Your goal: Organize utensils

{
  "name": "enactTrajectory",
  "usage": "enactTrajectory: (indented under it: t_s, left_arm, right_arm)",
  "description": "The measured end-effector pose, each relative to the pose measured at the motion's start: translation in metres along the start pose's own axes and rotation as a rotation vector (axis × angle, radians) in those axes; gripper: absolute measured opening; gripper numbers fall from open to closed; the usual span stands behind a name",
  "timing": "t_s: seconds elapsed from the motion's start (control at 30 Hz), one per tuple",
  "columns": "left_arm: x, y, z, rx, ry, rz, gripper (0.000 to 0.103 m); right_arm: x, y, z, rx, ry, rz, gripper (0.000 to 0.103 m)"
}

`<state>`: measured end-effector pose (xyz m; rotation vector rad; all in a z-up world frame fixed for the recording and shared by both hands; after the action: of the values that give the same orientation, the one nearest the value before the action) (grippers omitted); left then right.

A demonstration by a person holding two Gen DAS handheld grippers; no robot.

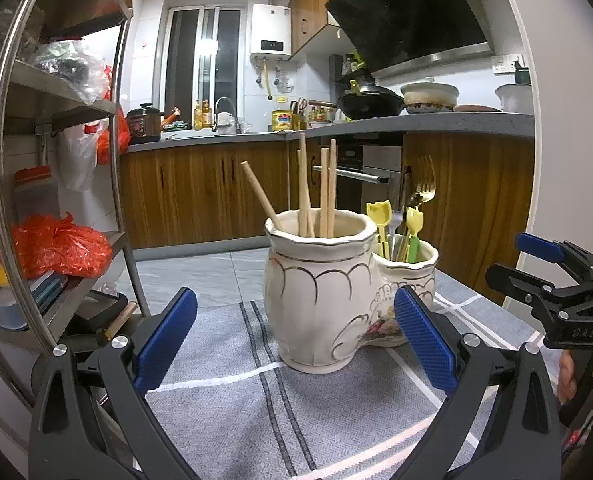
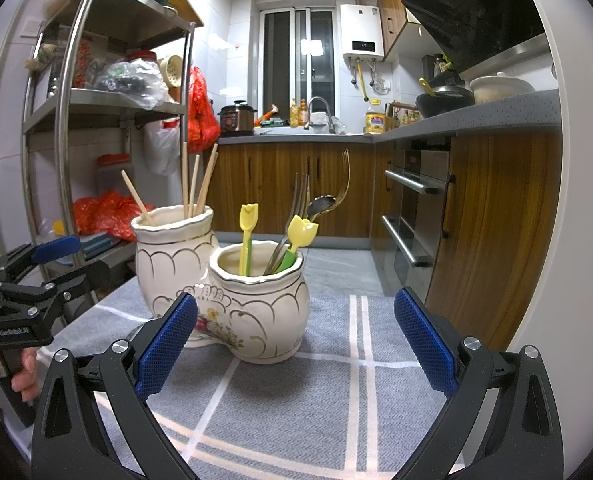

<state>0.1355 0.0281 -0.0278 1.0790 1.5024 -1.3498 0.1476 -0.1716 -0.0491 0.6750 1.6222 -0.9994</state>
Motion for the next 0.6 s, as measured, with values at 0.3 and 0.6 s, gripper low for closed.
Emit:
enactTrajectory:
  t_s: [0.3,0.6]
  left_arm:
    - [-0.0013,0.0004,-0.0001,-0.009,-0.001,0.0,0.096]
    - [-0.0011,0.001,-0.0012,-0.023,-0.003,-0.001,0.097]
  right_arm:
    - [0.0001,0.0,0.0,0.0,0.0,0.0,0.098]
    - [0.0001,0.0,0.0003,0.0,0.001,0.0,0.098]
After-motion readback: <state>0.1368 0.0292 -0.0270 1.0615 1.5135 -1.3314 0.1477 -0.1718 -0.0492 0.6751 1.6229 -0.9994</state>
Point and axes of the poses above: each gripper's, at about its wrist camera, not at the fingertips, and y roughly the way its jaws point, z to its right, x to its underside, the point moved 9 cm from there along y, roughly the way its jaws point, and after that the axes turned 11 degrees about -x, right-handed, at the moved point
